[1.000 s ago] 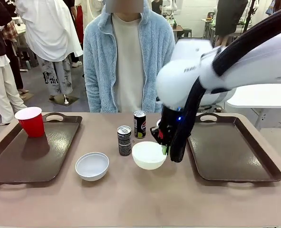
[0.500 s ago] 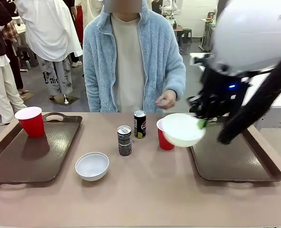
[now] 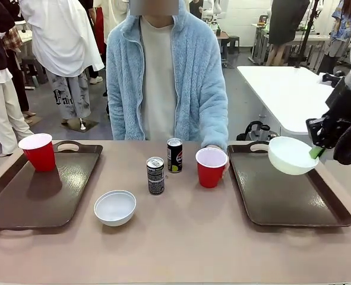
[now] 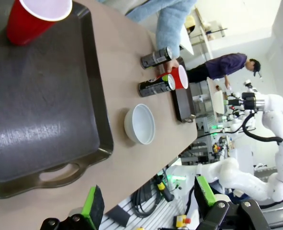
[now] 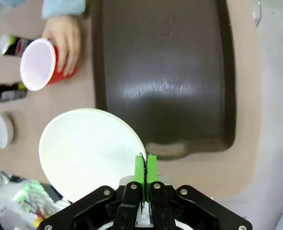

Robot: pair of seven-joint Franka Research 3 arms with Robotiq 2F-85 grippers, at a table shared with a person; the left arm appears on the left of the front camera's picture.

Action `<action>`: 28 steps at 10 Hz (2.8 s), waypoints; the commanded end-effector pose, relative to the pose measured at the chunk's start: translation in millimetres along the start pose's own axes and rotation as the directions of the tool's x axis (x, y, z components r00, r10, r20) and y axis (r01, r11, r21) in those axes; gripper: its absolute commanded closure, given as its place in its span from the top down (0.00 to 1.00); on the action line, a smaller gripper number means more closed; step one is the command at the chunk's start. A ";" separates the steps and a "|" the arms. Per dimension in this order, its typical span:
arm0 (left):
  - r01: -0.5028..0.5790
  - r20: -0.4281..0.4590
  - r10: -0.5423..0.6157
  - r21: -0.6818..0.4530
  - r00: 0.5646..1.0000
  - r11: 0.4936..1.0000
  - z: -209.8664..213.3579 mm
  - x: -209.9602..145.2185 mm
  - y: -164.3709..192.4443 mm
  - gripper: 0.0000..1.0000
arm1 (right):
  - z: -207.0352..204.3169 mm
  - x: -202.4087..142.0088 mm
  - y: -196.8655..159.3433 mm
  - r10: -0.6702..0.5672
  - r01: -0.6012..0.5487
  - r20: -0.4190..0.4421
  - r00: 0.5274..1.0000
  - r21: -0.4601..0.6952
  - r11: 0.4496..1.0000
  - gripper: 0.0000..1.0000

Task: Prepare tableware on both trays.
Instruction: Pick up a Picnic Bowl from the table and place it on a Handle tray.

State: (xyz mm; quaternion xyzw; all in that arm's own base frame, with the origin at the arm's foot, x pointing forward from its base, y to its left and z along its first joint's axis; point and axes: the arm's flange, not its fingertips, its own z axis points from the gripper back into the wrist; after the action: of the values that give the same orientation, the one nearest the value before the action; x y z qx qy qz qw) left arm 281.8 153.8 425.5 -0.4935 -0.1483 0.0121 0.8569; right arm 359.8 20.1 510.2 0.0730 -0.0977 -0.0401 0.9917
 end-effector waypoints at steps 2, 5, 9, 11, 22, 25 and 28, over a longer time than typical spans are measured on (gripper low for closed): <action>0.001 0.002 -0.001 -0.015 1.000 1.000 -0.3 -0.3 -0.5 1.00 | -53.3 32.8 8.1 -0.081 0.083 0.025 0.996 -0.067 0.994 0.00; 0.001 0.002 -0.001 -0.015 1.000 1.000 -0.3 -0.3 -0.5 1.00 | -72.3 37.1 5.2 -0.146 0.148 0.021 0.989 -0.150 0.978 0.00; 0.001 0.002 -0.001 -0.015 1.000 1.000 -0.3 -0.3 -0.5 1.00 | 34.9 -114.8 45.6 0.006 -0.056 -0.248 0.969 -0.194 0.979 0.00; 0.001 0.002 -0.001 -0.015 1.000 1.000 -0.3 -0.3 -0.5 1.00 | 26.4 -107.4 46.8 -0.014 -0.037 -0.251 0.968 -0.198 0.980 0.00; 0.001 0.002 -0.001 -0.015 1.000 1.000 -0.3 -0.3 -0.5 1.00 | -150.1 11.6 6.2 -0.010 0.002 -0.050 0.999 -0.157 0.988 0.00; 0.001 0.002 -0.001 -0.015 1.000 1.000 -0.3 -0.3 -0.5 1.00 | -158.1 9.6 6.4 0.002 -0.008 -0.046 0.999 -0.124 0.992 0.62; 0.001 0.002 -0.001 -0.015 1.000 1.000 -0.3 -0.3 -0.5 1.00 | -139.8 4.4 8.1 0.007 -0.016 -0.079 0.997 -0.114 0.993 0.66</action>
State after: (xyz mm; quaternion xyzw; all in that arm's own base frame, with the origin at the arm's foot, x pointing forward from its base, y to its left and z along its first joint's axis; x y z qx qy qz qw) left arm 282.0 153.7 425.1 -0.4941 -0.1479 0.0126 0.8566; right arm 406.0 48.4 371.7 0.0099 -0.0655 -0.0487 0.9966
